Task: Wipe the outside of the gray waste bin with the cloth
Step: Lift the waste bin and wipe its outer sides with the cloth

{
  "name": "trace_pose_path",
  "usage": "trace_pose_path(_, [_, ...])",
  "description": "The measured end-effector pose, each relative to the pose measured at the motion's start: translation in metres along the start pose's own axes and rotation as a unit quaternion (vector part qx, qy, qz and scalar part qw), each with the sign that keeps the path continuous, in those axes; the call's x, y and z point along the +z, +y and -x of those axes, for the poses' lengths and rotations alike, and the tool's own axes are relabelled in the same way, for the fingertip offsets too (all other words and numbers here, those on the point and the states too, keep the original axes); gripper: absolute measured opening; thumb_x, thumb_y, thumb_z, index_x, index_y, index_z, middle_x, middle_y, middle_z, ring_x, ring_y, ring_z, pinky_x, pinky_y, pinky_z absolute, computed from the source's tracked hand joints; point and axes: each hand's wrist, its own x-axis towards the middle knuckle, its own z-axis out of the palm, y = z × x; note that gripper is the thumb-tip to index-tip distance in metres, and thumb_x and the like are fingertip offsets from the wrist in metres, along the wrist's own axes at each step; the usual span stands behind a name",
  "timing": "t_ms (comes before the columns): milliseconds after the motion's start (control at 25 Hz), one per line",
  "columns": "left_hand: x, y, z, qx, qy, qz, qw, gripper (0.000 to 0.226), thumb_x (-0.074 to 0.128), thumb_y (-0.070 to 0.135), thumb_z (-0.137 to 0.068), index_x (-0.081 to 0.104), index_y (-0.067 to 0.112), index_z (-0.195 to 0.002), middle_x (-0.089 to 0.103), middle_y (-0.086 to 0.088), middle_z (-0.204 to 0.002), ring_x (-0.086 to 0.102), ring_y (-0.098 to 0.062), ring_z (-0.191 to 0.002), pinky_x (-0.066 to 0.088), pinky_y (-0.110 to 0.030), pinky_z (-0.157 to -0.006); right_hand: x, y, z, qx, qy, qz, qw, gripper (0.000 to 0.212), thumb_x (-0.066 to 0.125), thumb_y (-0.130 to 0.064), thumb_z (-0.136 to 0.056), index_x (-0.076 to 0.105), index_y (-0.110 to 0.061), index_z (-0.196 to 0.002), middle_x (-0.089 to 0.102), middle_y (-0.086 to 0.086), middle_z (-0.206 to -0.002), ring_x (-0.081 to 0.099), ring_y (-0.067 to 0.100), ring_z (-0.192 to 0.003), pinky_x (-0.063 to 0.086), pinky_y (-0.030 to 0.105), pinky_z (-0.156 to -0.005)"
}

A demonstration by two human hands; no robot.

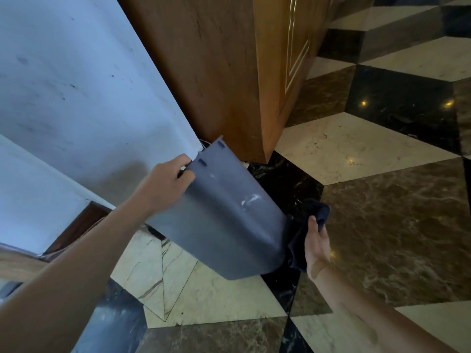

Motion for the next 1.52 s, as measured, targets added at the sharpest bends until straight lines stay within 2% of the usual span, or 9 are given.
trace_pose_path(240, [-0.010,-0.010,0.031,-0.047,-0.045,-0.017,0.998,0.016,0.035,0.034,-0.078,0.039,0.023,-0.068,0.043,-0.001,-0.054,0.041,-0.024,-0.053,0.033,-0.035,-0.053,0.018,0.004,0.024,-0.026,-0.045,0.018,0.998,0.057,0.045,-0.062,-0.094,0.042,-0.042,-0.147,0.047,0.000,-0.150,0.043,0.029,-0.137,0.031,0.044,-0.115])
trace_pose_path(480, [-0.005,-0.003,0.038,-0.009,-0.089,0.025,0.996,0.031,0.027,0.045,-0.081,0.047,0.031,-0.101,0.062,-0.011,-0.082,0.057,-0.031,-0.075,0.047,-0.049,-0.065,0.020,0.005,0.035,-0.066,-0.057,0.053,0.995,0.050,0.043,-0.061,-0.095,0.047,-0.044,-0.141,0.055,0.001,-0.142,0.049,0.029,-0.130,0.036,0.042,-0.110])
trace_pose_path(560, [-0.001,0.000,0.039,-0.008,-0.076,0.032,0.997,0.038,0.027,0.055,-0.087,0.052,0.028,-0.096,0.063,-0.006,-0.083,0.059,-0.027,-0.077,0.047,-0.045,-0.068,0.020,0.000,0.038,-0.087,-0.063,0.068,0.992,0.048,0.042,-0.059,-0.096,0.048,-0.043,-0.141,0.056,0.000,-0.140,0.049,0.028,-0.130,0.036,0.034,-0.102])
trace_pose_path(680, [0.003,0.006,0.038,-0.009,-0.040,0.021,0.999,0.038,0.029,0.049,-0.098,0.041,0.025,-0.070,0.045,0.001,-0.061,0.047,-0.019,-0.058,0.036,-0.034,-0.056,0.027,-0.011,0.049,-0.168,-0.039,0.101,0.980,0.042,0.039,-0.053,-0.100,0.050,-0.040,-0.138,0.062,-0.002,-0.131,0.055,0.027,-0.125,0.040,0.034,-0.097])
trace_pose_path(880, [0.014,0.021,0.033,-0.042,-0.025,0.051,0.997,0.038,0.033,0.036,-0.101,0.040,0.023,-0.067,0.049,0.000,-0.066,0.048,-0.017,-0.065,0.034,-0.033,-0.059,0.058,-0.036,0.104,-0.402,-0.040,0.090,0.910,0.025,0.036,-0.047,-0.101,0.056,-0.032,-0.098,0.063,-0.008,-0.097,0.059,0.016,-0.095,0.049,0.048,-0.083])
trace_pose_path(1040, [0.026,0.029,0.031,-0.063,-0.003,0.094,0.994,0.032,0.037,0.029,-0.100,0.060,0.017,-0.081,0.063,-0.003,-0.077,0.058,-0.019,-0.074,0.039,-0.032,-0.066,0.088,-0.039,0.139,-0.492,-0.077,0.167,0.851,0.056,0.022,-0.058,-0.101,0.040,-0.031,-0.145,0.044,-0.006,-0.151,0.037,0.020,-0.135,0.034,0.037,-0.107])
trace_pose_path(1200, [0.037,0.029,0.035,-0.078,0.003,0.097,0.992,0.025,0.036,0.019,-0.100,0.060,0.012,-0.096,0.066,-0.007,-0.089,0.062,-0.021,-0.082,0.043,-0.033,-0.072,0.104,-0.036,0.139,-0.492,-0.096,0.335,0.798,0.068,0.005,-0.062,-0.098,0.022,-0.031,-0.156,0.019,-0.007,-0.165,0.010,0.023,-0.152,0.013,0.048,-0.119])
trace_pose_path(1360, [0.033,0.034,0.036,-0.109,0.044,0.139,0.983,0.039,0.032,0.037,-0.091,0.065,0.016,-0.094,0.068,-0.007,-0.090,0.061,-0.026,-0.085,0.046,-0.041,-0.079,0.110,-0.037,0.122,-0.476,-0.096,0.337,0.806,0.069,0.007,-0.066,-0.096,0.023,-0.035,-0.155,0.020,-0.012,-0.164,0.008,0.019,-0.152,0.007,0.045,-0.122])
trace_pose_path(1520, [0.031,0.034,0.035,-0.151,0.074,0.152,0.974,0.036,0.039,0.031,-0.096,0.054,0.007,-0.072,0.060,-0.003,-0.070,0.054,-0.021,-0.068,0.037,-0.034,-0.058,0.101,-0.034,0.087,-0.390,-0.101,0.346,0.847,0.069,0.015,-0.069,-0.093,0.028,-0.037,-0.153,0.020,-0.016,-0.163,0.011,0.017,-0.151,0.004,0.043,-0.122])
